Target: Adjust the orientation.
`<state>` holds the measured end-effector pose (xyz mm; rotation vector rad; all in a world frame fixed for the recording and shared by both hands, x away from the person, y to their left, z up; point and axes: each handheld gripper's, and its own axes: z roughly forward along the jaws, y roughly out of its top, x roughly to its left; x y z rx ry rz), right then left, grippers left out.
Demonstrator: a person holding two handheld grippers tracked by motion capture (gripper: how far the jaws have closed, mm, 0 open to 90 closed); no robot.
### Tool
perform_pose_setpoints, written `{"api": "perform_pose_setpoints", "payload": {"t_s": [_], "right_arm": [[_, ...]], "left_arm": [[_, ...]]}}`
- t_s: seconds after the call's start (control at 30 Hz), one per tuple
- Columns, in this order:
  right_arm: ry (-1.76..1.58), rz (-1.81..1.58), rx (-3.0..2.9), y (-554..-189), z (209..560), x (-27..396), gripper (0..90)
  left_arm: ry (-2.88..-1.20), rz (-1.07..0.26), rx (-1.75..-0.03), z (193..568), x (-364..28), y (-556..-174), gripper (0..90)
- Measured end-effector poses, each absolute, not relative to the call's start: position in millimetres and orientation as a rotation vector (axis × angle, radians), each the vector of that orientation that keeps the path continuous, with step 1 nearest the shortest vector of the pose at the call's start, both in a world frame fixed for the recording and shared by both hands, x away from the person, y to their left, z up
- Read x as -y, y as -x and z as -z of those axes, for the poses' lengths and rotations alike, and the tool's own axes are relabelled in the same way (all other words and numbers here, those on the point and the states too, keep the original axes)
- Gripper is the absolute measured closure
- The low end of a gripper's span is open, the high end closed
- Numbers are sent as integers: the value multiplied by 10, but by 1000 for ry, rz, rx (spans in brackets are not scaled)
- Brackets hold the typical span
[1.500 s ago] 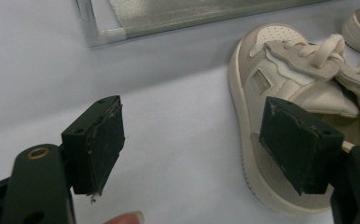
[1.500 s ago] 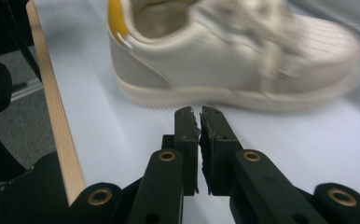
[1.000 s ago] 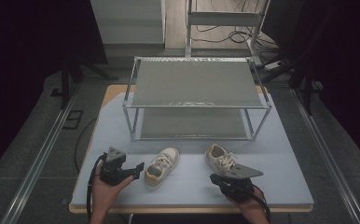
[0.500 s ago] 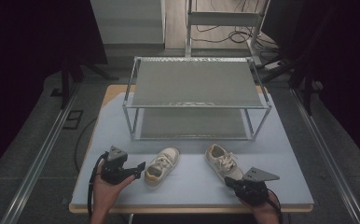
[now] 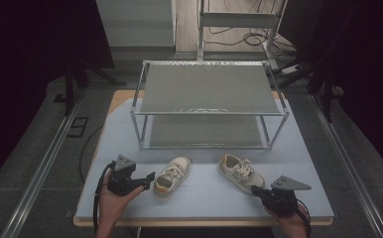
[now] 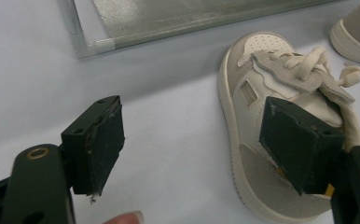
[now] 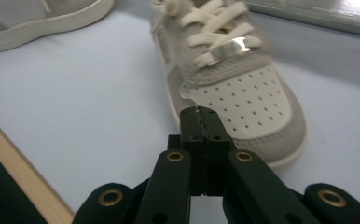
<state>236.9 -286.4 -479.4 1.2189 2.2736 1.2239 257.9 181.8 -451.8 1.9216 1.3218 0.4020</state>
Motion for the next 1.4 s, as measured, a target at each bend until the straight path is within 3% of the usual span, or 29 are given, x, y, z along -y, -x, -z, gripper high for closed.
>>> {"api": "perform_pose_setpoints", "payload": {"t_s": [0.9,1.2,1.4], "right_arm": [[-1384,-1157,-2141,-2809,4862,3223,896],[-1288,-1244,-2109,-2513,4583,3141,896],[-1137,-1333,-2156,-2294,4375,2828,895]], "left_arm": [[-1919,-405,-1322,4502,-1824,-2565,218],[-1916,-404,-1315,4483,-1824,-2553,218],[-1923,-398,-1308,4487,-1797,-2553,218]]}}
